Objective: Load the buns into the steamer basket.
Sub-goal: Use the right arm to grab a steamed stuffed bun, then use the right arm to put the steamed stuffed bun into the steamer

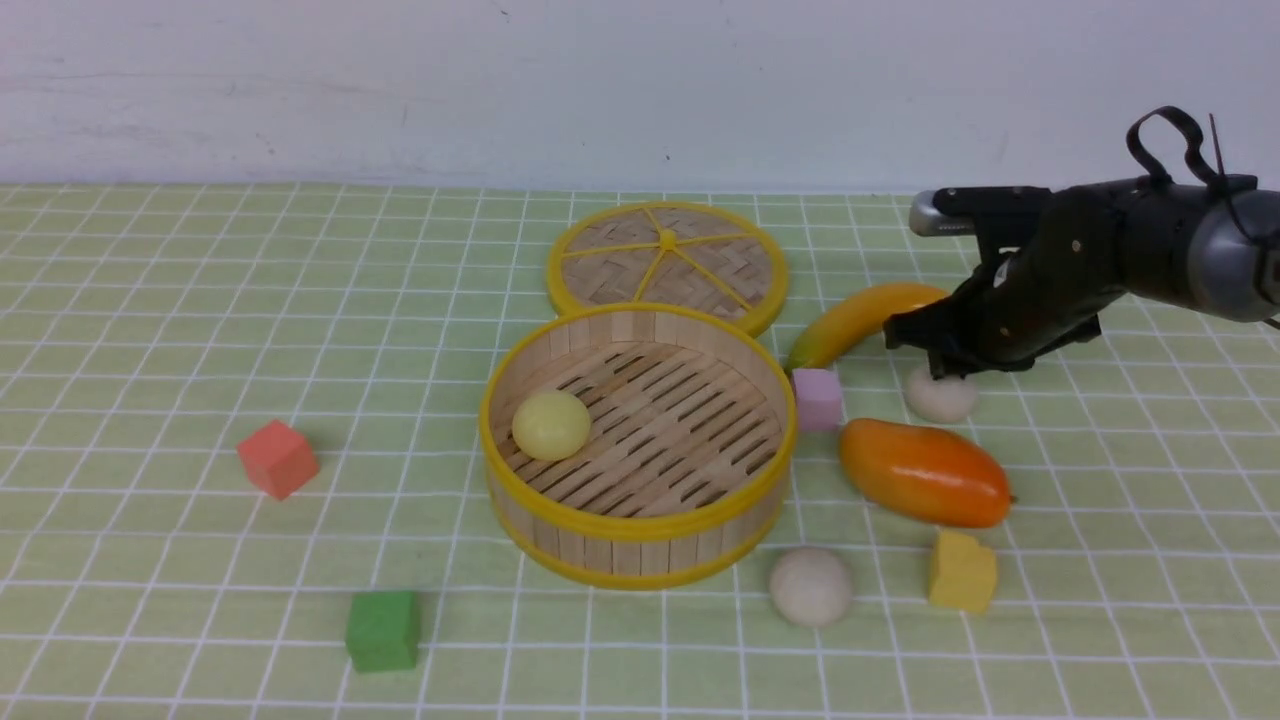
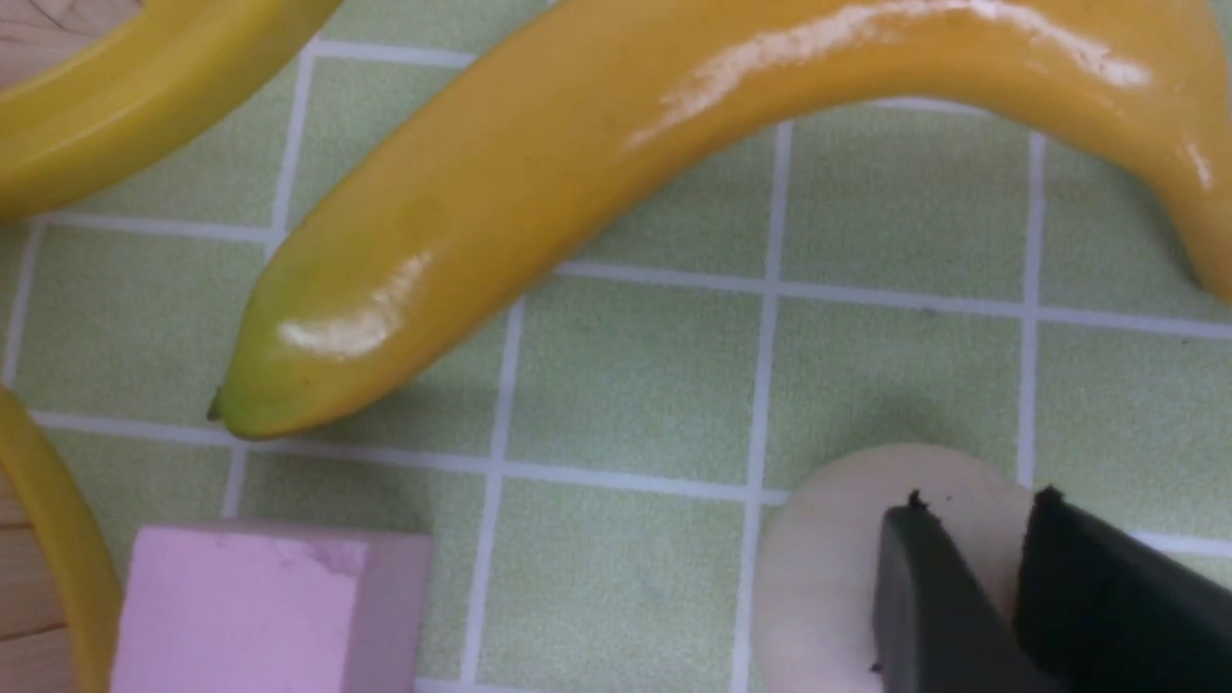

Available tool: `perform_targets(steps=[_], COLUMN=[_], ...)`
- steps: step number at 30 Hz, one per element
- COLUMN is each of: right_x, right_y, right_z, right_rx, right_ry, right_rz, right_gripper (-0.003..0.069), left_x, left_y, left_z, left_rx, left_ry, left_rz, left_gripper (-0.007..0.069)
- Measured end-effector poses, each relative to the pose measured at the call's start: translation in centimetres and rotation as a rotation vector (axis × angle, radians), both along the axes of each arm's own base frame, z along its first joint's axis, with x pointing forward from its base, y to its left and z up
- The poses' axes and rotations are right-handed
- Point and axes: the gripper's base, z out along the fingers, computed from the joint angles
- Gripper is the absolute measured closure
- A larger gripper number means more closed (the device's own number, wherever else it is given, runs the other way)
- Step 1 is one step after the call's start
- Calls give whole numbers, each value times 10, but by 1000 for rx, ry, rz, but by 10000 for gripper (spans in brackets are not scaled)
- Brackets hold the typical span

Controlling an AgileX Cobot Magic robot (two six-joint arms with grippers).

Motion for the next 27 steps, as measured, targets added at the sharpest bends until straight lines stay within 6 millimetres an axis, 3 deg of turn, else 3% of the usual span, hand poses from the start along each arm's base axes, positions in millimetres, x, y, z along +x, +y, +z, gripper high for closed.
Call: perform_targets(steps=[1,4,8,19,22,26,27], right_x=[0,-1,-2,-13,-20,-35,-35], right_y=[0,0,0,7,24,69,71], right_z=[0,0,5,49,60,71,71], right_rx=[0,2,6,104,117,165,172], right_ry=[4,12,5,-51,-69,-80,-80], right_rz=[-1,-2,-4,-23,34,152,155], right_gripper=[603,661,668,669,669,669,669], left_x=[0,0,0,0,0,0,0], left_y=[0,0,0,0,0,0,0], left_z=[0,0,0,0,0,0,0], left_rx=[0,0,0,0,0,0,0], left_ry=[0,0,0,0,0,0,0], left_rz=[0,0,0,0,0,0,0], left_gripper=[508,503,501,490,487,480,480])
